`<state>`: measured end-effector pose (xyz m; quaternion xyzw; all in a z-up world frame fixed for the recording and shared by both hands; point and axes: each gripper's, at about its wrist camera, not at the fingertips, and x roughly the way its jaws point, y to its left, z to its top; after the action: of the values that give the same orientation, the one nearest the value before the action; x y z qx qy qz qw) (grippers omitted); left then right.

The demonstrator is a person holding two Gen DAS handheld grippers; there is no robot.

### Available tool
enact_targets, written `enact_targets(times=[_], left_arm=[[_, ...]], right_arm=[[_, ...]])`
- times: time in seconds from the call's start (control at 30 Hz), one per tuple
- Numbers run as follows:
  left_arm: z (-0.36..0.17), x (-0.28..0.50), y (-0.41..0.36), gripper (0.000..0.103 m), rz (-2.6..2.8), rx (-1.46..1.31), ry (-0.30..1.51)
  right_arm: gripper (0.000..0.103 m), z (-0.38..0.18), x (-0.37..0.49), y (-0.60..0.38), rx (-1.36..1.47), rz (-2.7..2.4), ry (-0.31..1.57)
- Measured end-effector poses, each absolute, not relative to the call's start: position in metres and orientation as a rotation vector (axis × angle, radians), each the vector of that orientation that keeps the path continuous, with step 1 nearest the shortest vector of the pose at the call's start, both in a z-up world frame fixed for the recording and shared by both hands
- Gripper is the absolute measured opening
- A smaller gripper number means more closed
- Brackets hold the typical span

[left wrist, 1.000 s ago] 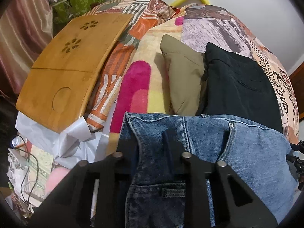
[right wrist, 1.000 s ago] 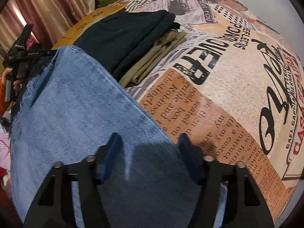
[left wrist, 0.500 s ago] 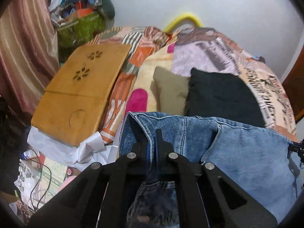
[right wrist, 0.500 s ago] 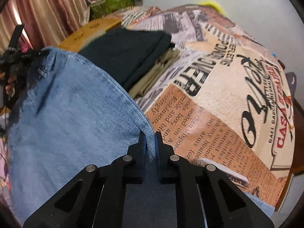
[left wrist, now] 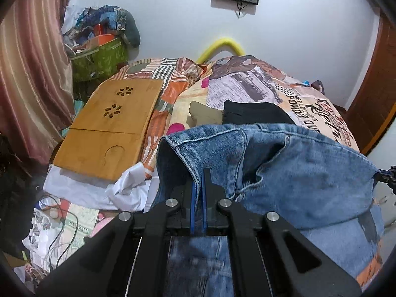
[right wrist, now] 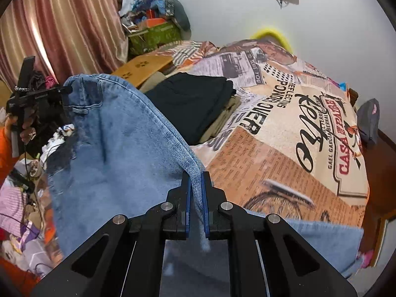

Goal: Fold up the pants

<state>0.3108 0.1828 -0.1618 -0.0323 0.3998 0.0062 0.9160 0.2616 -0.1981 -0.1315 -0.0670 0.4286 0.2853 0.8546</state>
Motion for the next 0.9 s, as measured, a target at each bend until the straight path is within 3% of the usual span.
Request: enact_targets(times=[0.33, 0.9], left_arm=[[-0.168, 0.243, 0.188, 0.004, 0.018, -0.083, 0.825], [-0.243, 0.172, 0.210, 0.005, 0.079, -0.170, 0.958]], right_arm=[[0.007, -0.134, 0.196, -0.198, -0.129, 0.628, 0.892], [0.007, -0.170, 0.131, -0.186, -0.085, 0.628, 0.950]])
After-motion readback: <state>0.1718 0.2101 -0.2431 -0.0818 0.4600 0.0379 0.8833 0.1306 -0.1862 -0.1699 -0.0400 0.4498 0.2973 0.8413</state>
